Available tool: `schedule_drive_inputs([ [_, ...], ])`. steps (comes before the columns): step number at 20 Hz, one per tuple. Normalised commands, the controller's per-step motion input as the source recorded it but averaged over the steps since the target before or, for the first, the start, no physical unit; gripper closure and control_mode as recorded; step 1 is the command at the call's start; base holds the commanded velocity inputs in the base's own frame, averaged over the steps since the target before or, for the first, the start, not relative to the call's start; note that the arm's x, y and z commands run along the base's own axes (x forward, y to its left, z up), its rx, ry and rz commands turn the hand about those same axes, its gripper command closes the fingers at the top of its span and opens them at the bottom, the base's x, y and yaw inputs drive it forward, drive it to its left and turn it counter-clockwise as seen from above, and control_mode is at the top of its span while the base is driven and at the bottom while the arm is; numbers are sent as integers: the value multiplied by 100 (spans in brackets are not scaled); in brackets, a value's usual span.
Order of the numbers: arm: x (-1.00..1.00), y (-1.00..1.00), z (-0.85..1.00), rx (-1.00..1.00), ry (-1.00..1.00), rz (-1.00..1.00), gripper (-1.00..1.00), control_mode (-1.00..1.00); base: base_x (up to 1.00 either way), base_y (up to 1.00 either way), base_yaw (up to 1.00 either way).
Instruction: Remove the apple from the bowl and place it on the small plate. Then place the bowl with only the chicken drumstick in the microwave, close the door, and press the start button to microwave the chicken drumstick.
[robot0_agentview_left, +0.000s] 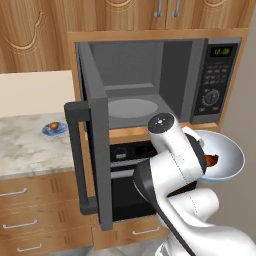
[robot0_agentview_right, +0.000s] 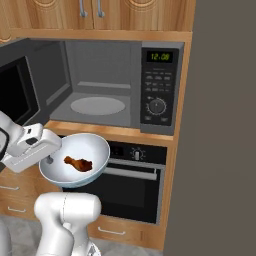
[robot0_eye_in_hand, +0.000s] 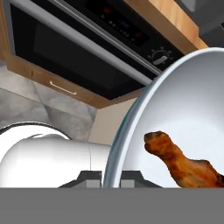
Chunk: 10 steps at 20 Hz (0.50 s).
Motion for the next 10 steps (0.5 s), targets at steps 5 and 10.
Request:
schedule_drive_inputs([
  [5,0,0,0,0,0,0,100,100,15,0,0],
  [10,5,-3,0,0,2,0,100,-100,6,0,0],
])
